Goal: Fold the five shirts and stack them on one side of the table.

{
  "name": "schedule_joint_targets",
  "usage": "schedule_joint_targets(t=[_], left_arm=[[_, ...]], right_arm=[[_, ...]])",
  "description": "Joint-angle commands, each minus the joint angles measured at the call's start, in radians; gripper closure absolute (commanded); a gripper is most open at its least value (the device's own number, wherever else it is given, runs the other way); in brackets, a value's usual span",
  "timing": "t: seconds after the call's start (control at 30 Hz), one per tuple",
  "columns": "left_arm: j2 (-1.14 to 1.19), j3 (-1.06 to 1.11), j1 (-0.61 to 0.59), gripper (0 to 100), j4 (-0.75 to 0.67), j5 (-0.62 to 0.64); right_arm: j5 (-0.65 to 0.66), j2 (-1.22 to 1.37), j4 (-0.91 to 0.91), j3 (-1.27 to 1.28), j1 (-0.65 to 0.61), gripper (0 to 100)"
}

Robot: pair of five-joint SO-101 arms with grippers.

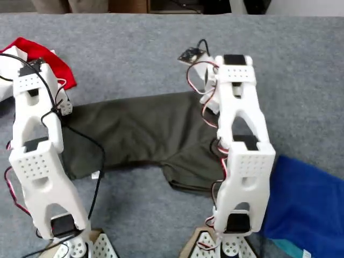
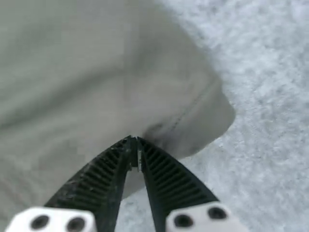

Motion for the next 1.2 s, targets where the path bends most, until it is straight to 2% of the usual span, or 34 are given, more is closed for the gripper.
schedule_joint_targets(t=[0.0, 0.27, 0.53, 0.63, 0.83, 0.93, 1.17], left_arm=[[0.038, -0.152, -0.012, 98, 0.043, 0.0], [0.154, -0.348, -0.014, 98, 0.133, -0.057], [0.136, -0.543, -0.014, 98, 0.284, -0.129], [0.07, -0.523, -0.015, 98, 0.285, -0.167], [-0.266, -0.192, -0.015, 98, 0.282, -0.247], [-0.49, 0.014, -0.012, 98, 0.269, -0.279], [-0.895, 0.528, -0.014, 98, 0.137, -0.293]], right_arm=[[0.054, 0.021, -0.032, 0.008, 0.048, 99.4], [0.109, 0.067, 0.049, -0.107, 0.09, 99.4], [0.143, -0.027, 0.252, -0.326, -0.016, 99.4], [0.143, -0.097, 0.328, -0.367, -0.058, 99.4], [0.157, -0.343, 0.371, -0.222, -0.108, 99.4], [0.192, -0.515, 0.364, -0.05, -0.14, 99.4], [0.285, -0.874, 0.272, 0.44, -0.163, 99.3]])
